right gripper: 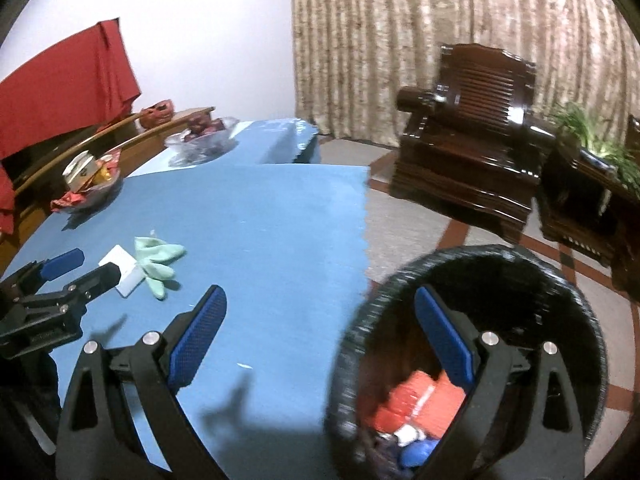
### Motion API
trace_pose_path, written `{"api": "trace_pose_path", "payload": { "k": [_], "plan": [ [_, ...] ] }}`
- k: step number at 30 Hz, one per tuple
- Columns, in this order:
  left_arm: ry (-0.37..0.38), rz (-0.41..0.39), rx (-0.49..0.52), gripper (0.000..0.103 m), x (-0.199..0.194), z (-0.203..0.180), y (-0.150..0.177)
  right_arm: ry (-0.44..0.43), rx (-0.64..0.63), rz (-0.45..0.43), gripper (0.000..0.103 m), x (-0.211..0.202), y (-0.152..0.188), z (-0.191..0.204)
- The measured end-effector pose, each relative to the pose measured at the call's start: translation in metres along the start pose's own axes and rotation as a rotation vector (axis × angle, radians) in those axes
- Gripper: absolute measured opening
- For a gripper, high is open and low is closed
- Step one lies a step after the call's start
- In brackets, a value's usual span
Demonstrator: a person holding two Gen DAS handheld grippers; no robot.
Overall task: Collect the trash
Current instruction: 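Move both open tools back over the table toward the glove and box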
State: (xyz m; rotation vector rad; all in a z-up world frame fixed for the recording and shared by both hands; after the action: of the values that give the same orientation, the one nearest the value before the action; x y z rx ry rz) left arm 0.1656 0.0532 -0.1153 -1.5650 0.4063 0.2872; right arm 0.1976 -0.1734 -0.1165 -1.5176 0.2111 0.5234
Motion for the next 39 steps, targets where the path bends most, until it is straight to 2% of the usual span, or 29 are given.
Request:
{"api": "trace_pose_path", "payload": {
  "k": [9, 17, 31, 35, 39],
  "plan": [
    [-0.116, 0.042, -0.039, 0.089, 0.011, 0.067, 0.028, -0.066, -0.029, 0.027, 0.093, 0.047, 0.005, 0.055],
    [-0.155, 0.083, -0.078, 0.089, 0.041, 0.097, 0.043, -0.104, -0.059, 0.064, 0.093, 0.082, 0.012, 0.092],
    [-0.195, 0.189, -0.120, 0.089, 0.087, 0.118, 0.060, -0.125, -0.081, 0.105, 0.093, 0.121, 0.022, 0.115],
    [-0.230, 0.211, -0.159, 0.089, 0.086, 0.135, 0.063, -0.133, -0.085, 0.111, 0.093, 0.126, 0.024, 0.121],
    [-0.310, 0.221, -0.179, 0.089, 0.075, 0.160, 0.068, -0.144, -0.093, 0.116, 0.093, 0.130, 0.026, 0.126]
  ]
}}
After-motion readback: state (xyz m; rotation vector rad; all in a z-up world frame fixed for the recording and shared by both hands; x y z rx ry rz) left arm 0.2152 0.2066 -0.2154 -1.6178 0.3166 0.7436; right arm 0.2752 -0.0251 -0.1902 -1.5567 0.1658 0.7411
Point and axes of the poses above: each gripper's, at about its wrist camera, not at the fingertips, and x roughly the way its jaws point, z to its left, y to its underside, the point moved 2 cm from there along x, roughly the way its jaws point, and after that the axes turned 11 degrees about -z, right-handed, at the moved point
